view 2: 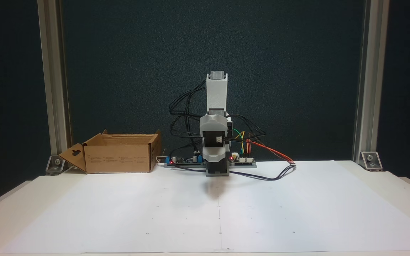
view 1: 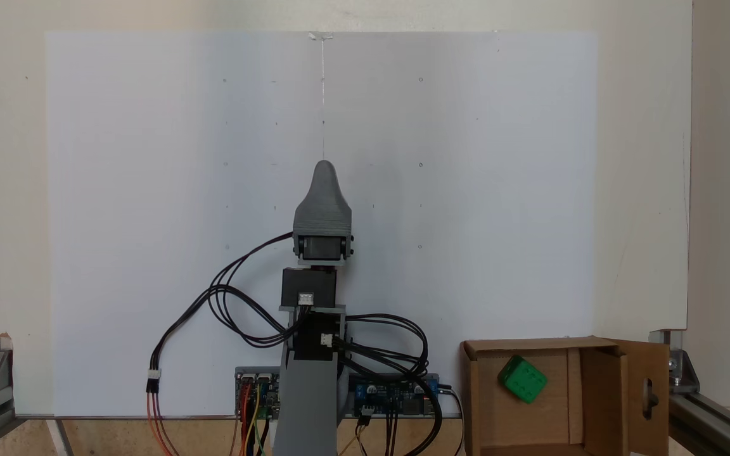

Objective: Grasp a green dice and put it in the bin.

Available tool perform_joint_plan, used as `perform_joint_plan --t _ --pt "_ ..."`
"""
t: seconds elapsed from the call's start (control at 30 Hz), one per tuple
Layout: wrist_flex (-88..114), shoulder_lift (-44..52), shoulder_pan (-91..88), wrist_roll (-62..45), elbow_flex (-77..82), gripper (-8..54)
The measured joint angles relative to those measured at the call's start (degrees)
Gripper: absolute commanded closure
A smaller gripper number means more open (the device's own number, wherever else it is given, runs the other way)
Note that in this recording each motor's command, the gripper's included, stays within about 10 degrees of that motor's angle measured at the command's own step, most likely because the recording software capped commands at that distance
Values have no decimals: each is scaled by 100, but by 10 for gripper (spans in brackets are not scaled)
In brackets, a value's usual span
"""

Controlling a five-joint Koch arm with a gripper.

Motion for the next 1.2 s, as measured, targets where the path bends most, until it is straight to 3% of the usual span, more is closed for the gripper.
perform_joint_plan --t 1.2 --pt "-580 0 -220 0 272 11"
